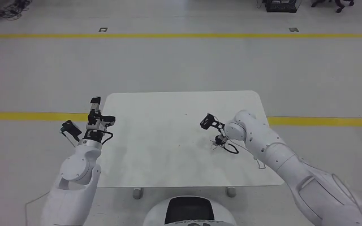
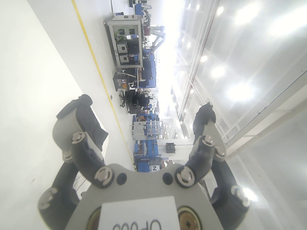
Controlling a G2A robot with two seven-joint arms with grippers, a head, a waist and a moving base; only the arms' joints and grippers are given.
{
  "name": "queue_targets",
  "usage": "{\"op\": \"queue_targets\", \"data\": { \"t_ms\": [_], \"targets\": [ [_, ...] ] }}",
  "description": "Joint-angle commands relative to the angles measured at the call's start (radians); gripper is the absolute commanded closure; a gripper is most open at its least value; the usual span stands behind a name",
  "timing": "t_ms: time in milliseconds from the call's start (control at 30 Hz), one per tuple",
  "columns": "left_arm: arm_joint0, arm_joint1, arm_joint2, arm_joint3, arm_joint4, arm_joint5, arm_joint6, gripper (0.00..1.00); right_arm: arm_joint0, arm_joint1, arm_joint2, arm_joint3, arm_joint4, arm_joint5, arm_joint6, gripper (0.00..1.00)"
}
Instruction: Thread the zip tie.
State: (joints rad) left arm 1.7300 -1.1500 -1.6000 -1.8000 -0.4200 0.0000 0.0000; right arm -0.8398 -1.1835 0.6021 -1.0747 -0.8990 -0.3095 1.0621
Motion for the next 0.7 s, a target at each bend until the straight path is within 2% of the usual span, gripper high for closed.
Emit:
{"op": "queue_targets", "data": {
  "t_ms": [0, 667],
  "targets": [
    [0.0, 0.0, 0.0, 0.0, 0.0, 0.0, 0.0, 0.0, -0.002, -0.001, 0.002, 0.003, -0.002, -0.002, -0.004, 0.51],
    [0.0, 0.0, 0.0, 0.0, 0.0, 0.0, 0.0, 0.0, -0.007, -0.022, 0.002, 0.051, -0.018, -0.027, -0.034, 0.6]
  ]
}}
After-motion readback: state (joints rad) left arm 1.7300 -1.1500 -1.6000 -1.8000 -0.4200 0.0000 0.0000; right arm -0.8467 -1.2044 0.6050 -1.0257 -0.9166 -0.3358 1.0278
